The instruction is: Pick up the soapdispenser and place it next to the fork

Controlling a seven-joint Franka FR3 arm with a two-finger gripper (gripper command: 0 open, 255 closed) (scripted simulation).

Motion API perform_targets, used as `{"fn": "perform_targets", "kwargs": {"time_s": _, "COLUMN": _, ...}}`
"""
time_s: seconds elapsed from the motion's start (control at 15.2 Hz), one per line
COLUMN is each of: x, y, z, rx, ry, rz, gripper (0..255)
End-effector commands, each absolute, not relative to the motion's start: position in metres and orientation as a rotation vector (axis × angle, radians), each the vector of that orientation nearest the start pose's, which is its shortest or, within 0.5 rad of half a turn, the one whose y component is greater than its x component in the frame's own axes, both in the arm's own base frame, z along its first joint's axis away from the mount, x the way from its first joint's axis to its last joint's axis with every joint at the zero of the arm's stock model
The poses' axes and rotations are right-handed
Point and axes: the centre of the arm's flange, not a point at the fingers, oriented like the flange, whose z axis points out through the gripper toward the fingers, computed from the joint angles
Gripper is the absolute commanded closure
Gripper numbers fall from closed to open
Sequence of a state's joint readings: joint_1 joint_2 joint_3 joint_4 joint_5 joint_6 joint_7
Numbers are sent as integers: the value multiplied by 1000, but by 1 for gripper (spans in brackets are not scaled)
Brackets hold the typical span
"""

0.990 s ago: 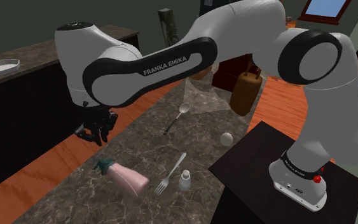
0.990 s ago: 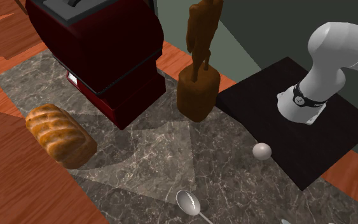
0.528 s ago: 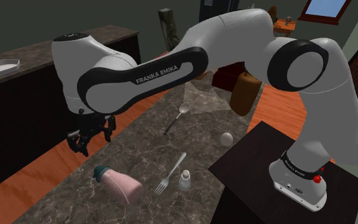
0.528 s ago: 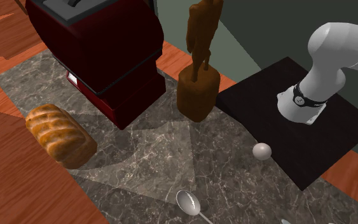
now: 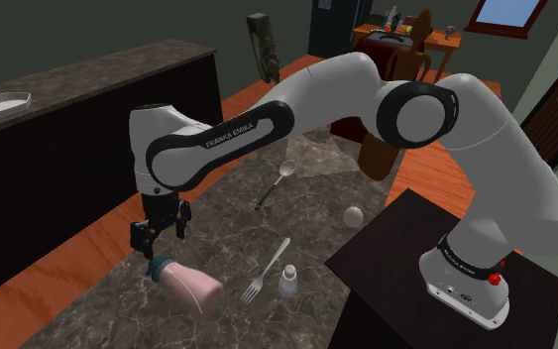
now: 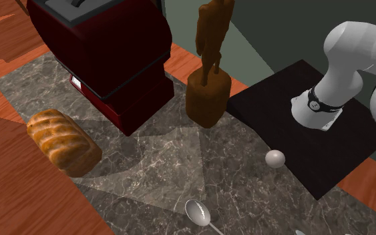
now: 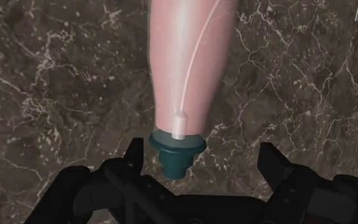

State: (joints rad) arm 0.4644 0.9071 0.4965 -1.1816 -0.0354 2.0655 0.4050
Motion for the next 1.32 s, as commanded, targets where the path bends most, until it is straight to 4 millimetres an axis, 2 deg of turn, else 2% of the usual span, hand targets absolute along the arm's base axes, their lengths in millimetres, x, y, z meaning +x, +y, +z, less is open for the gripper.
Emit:
{"fn": "perform_targets", "kwargs": {"time_s": 0.0, "x": 538, "y": 548, "z": 257, "rx": -2706, "ry": -587, "rz": 286, "gripper": 0}}
{"fn": "perform_targets", "kwargs": {"time_s": 0.07, "x": 543, "y": 547, "z": 242, "rx": -2679, "ry": -606, "rz": 313, "gripper": 0}}
{"fn": "perform_targets", "kwargs": {"time_s": 0.59, "x": 532, "y": 560, "z": 202, "rx": -2671, "ry": -611, "rz": 321, "gripper": 0}}
{"fn": "perform_targets", "kwargs": {"time_s": 1.12, "x": 532, "y": 560, "z": 202, "rx": -2671, "ry": -611, "rz": 321, "gripper": 0}}
{"fn": "perform_targets", "kwargs": {"time_s": 1.19, "x": 532, "y": 560, "z": 202, "rx": -2671, "ry": -611, "rz": 321, "gripper": 255}}
{"fn": "perform_targets", "kwargs": {"time_s": 1.25, "x": 532, "y": 560, "z": 202, "rx": -2671, "ry": -611, "rz": 321, "gripper": 255}}
